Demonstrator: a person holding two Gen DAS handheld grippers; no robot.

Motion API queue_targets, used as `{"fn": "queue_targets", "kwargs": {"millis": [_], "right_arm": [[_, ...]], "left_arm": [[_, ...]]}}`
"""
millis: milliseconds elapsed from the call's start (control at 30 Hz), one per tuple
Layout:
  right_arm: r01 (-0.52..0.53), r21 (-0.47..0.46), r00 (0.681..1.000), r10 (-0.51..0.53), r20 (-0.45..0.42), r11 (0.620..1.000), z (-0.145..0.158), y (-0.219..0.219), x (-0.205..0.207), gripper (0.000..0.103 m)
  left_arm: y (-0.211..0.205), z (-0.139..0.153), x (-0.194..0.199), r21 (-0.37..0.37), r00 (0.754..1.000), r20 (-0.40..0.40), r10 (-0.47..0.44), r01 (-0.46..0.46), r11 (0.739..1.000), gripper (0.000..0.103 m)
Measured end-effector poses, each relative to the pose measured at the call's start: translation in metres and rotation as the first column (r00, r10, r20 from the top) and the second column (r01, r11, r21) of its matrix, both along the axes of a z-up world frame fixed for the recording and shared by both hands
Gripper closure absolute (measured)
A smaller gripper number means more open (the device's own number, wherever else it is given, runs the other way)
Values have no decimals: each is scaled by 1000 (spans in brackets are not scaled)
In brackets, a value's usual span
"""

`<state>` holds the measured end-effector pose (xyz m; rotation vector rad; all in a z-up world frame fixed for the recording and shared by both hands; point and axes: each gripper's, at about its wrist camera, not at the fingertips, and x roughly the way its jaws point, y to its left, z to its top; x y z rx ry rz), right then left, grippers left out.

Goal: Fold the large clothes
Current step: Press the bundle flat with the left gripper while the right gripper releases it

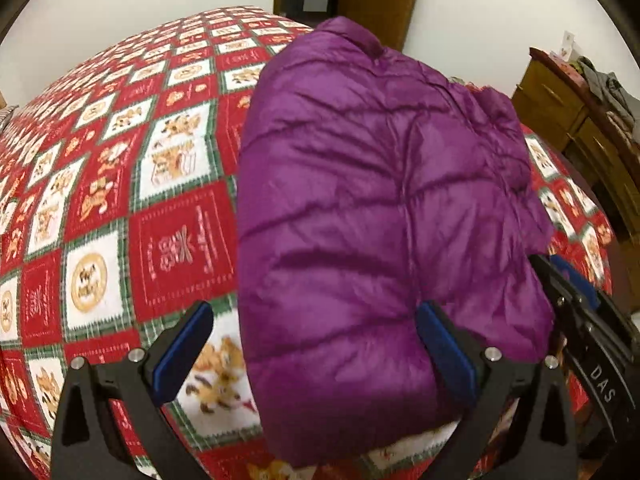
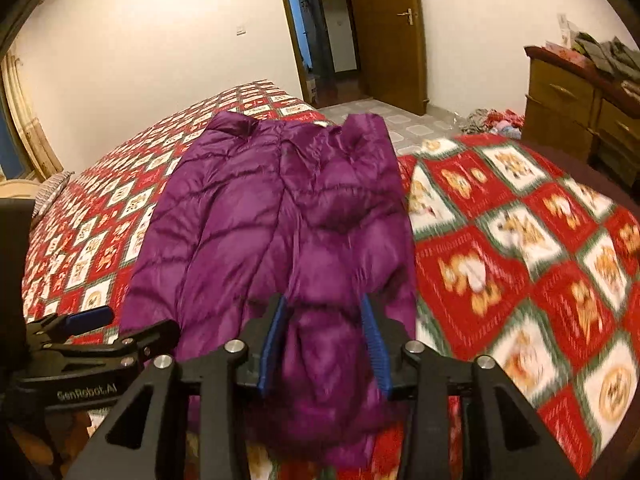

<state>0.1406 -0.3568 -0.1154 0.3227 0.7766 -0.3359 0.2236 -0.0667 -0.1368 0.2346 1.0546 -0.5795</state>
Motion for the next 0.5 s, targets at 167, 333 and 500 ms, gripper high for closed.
{"fn": "queue_targets", "kwargs": {"millis": [167,333,500], "right_arm": [[10,12,1000,-10,-7,1000,-7,8,-19,58],[35,28,999,-34,-24,999,-8,14,-38,56],[57,32,997,-56,-46,998,-8,25,-59,49]], "left_arm": [[9,-6,-18,-4,1000,-14,-23,23,1000,0],[20,-13,-35,-21,998,-54,-41,40,999,0],[28,-30,-61,-13,988,-130,-84,83,996,0]]}}
